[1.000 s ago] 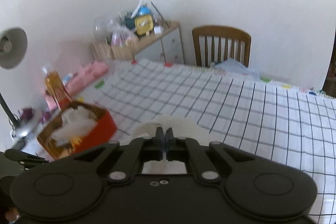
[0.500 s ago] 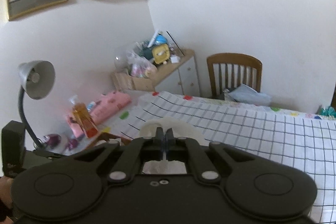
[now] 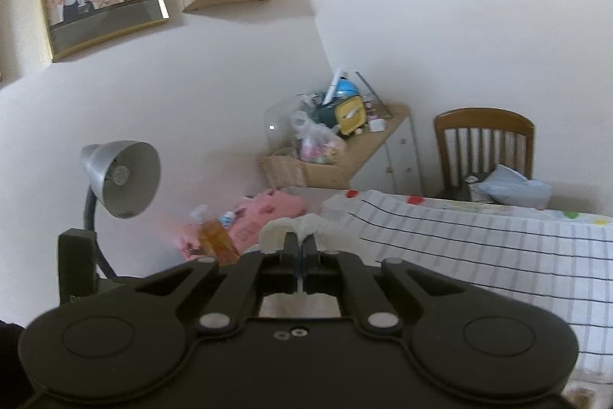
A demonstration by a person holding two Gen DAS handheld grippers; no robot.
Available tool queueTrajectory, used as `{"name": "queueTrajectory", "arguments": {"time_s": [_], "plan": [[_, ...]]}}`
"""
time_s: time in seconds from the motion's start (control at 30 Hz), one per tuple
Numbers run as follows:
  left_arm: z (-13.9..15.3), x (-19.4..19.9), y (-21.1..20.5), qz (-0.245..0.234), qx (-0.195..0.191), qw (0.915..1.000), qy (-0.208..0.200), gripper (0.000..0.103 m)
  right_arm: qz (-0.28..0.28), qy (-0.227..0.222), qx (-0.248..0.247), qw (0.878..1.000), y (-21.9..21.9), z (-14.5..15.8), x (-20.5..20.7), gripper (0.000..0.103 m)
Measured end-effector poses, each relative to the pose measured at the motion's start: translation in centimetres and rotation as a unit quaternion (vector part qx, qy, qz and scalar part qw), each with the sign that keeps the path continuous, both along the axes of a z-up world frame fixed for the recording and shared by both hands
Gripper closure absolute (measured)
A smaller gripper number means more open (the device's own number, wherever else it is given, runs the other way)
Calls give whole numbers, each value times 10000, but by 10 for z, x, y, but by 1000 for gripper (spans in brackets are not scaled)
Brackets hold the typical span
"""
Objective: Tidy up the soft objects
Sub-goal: 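Lift the plastic sheet and gauze cloth and carry them toward the tin box, then lower the plastic sheet and gauze cloth into the tin box and open both tools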
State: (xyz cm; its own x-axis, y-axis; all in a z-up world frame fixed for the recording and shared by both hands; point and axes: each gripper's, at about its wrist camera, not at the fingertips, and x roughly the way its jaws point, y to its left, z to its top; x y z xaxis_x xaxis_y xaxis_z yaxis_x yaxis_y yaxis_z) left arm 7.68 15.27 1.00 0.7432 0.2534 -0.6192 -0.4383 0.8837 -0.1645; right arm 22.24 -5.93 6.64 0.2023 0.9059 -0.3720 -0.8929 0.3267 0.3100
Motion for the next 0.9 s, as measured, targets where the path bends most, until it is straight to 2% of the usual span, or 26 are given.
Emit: {"name": "queueTrajectory", "arguments": {"time_s": [0.2, 0.57, 0.9], "plan": [[-7, -10, 30, 32, -22, 10000, 70, 94, 174, 62, -41, 9998, 40, -4, -18, 101], [-45, -12, 62, -182, -107, 9986, 493, 94, 58, 523, -669, 9964, 109, -62, -29, 101], [-73, -5, 76, -448, -207, 9952, 844, 94, -128, 723, -1156, 9906, 139, -102, -33, 101]]}}
